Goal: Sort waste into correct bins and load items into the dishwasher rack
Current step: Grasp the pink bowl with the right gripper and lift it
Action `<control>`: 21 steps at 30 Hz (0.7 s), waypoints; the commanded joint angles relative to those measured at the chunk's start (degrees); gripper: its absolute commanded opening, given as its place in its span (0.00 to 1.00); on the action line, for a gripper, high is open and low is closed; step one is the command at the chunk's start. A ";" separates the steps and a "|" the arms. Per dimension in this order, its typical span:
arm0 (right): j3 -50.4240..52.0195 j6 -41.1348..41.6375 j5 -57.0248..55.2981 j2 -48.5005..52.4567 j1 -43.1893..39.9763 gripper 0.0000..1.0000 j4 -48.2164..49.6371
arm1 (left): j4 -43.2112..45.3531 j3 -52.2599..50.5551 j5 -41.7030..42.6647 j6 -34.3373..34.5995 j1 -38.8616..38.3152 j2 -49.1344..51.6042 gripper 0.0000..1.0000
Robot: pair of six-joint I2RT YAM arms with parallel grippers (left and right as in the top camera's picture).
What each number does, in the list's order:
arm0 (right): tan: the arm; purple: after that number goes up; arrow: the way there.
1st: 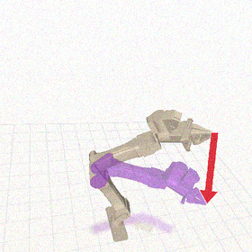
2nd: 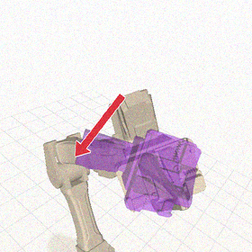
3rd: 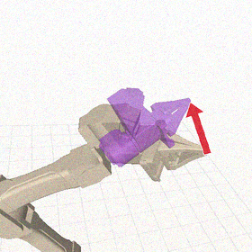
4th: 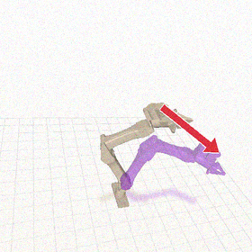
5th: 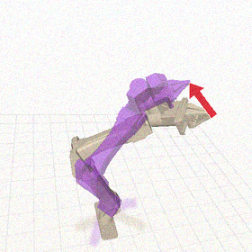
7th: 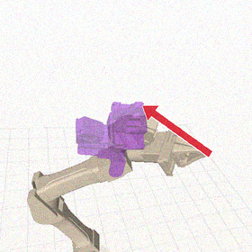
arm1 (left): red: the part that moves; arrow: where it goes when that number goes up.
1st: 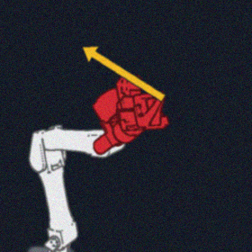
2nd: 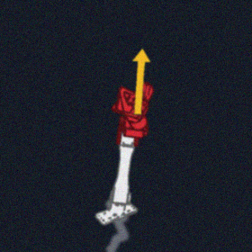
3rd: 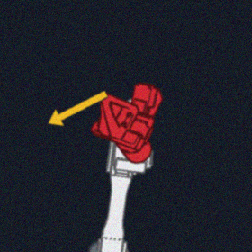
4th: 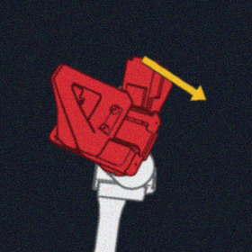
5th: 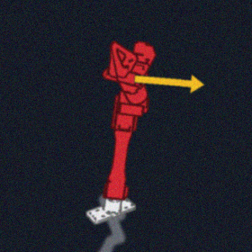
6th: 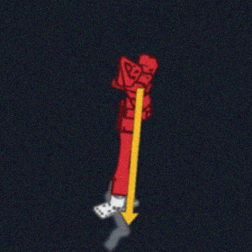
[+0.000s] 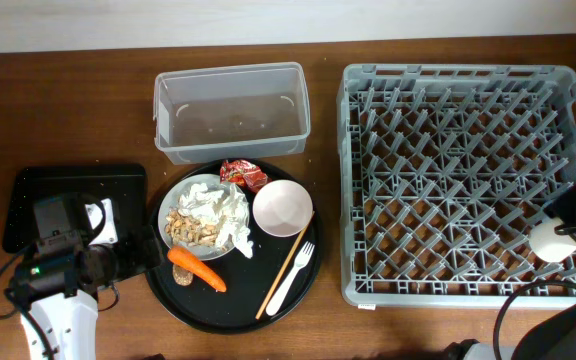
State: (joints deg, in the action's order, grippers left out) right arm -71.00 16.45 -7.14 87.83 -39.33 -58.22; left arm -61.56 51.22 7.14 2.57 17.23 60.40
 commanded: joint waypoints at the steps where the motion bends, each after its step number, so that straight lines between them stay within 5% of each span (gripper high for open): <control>1: 0.39 0.11 -0.61 0.42 -0.07 0.71 0.17 | -0.07 0.85 0.81 -1.27 0.20 -0.09 0.99; 14: -6.38 -3.72 10.71 -4.22 4.55 0.78 -6.29 | -0.07 0.85 0.85 -1.25 0.20 -0.09 0.99; 21: -12.00 -17.40 19.52 -7.65 46.42 0.76 -9.70 | -0.07 0.85 0.85 -1.25 0.20 -0.09 0.99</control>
State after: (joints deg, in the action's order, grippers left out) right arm -82.39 4.12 9.76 79.53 -3.20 -68.62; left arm -61.52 51.22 7.14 2.57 17.23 60.42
